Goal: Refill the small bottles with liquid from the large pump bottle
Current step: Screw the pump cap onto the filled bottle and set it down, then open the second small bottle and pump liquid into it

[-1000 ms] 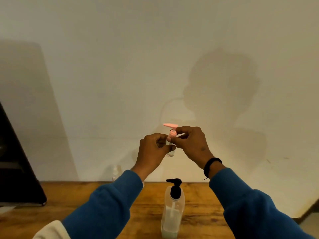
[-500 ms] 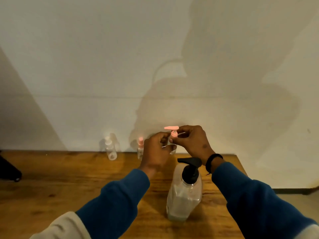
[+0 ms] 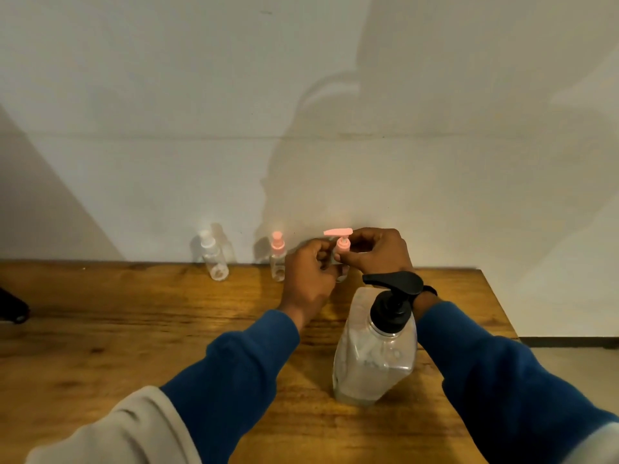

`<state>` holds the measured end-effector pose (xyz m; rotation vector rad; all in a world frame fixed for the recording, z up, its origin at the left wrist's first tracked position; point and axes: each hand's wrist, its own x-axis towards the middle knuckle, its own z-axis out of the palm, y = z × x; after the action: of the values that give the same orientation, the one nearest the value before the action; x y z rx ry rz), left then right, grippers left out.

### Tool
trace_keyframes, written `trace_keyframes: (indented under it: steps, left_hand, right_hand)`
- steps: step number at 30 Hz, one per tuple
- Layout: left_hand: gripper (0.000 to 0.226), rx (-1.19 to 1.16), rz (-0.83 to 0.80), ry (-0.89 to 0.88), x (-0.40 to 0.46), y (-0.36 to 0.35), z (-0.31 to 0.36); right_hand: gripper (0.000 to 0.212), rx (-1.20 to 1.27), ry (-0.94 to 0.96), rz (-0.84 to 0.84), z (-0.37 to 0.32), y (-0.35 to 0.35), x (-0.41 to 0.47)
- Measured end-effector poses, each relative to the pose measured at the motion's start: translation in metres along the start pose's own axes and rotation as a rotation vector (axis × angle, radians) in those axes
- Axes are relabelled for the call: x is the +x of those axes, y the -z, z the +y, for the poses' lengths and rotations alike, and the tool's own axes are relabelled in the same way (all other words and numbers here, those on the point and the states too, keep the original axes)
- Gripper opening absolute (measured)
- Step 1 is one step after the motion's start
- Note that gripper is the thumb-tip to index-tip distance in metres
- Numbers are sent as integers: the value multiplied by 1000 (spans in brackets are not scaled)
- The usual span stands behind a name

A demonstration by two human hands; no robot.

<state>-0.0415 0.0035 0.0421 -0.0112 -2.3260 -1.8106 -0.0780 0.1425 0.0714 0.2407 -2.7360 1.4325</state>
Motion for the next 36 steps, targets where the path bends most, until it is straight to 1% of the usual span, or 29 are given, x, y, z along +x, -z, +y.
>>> trace_keyframes:
  steps: [8, 11, 13, 16, 18, 20, 22, 24, 26, 30, 33, 36]
  left_hand:
    - [36, 26, -4, 22, -2, 1, 5]
    - [38, 1, 19, 87, -6, 5, 11]
    - [36, 25, 84, 105, -10, 15, 13]
    - [28, 36, 191, 8, -25, 36, 17]
    - [24, 66, 296, -78, -35, 53, 20]
    - [29, 115, 398, -150, -39, 67, 19]
    - [36, 149, 452, -179, -39, 74, 15]
    - [45, 162, 471, -148, -36, 75, 10]
    - [51, 163, 475, -90, -32, 73, 3]
    - [59, 138, 447, 62, -21, 62, -13]
    - [58, 142, 427, 88, -16, 54, -24]
    - [45, 171, 411, 92, -11, 50, -30]
  right_hand:
    - [28, -99, 24, 10, -4, 2, -1]
    - [29, -139, 29, -9, -7, 7, -2]
    - [37, -194, 38, -6, -11, 15, -2]
    - [50, -278, 61, 24, -27, 37, -2]
    - [52, -326, 107, 29, -47, 53, -3]
    - [48, -337, 174, 21, -71, 68, -3]
    - [41, -289, 218, -30, -92, 76, -1]
    - [34, -238, 241, -121, -106, 77, 3]
    - [30, -228, 262, -217, -111, 70, 9]
    - [26, -191, 236, -362, -103, 47, 18]
    - [26, -175, 226, -427, -94, 29, 19]
    - [27, -165, 223, -460, -92, 18, 18]
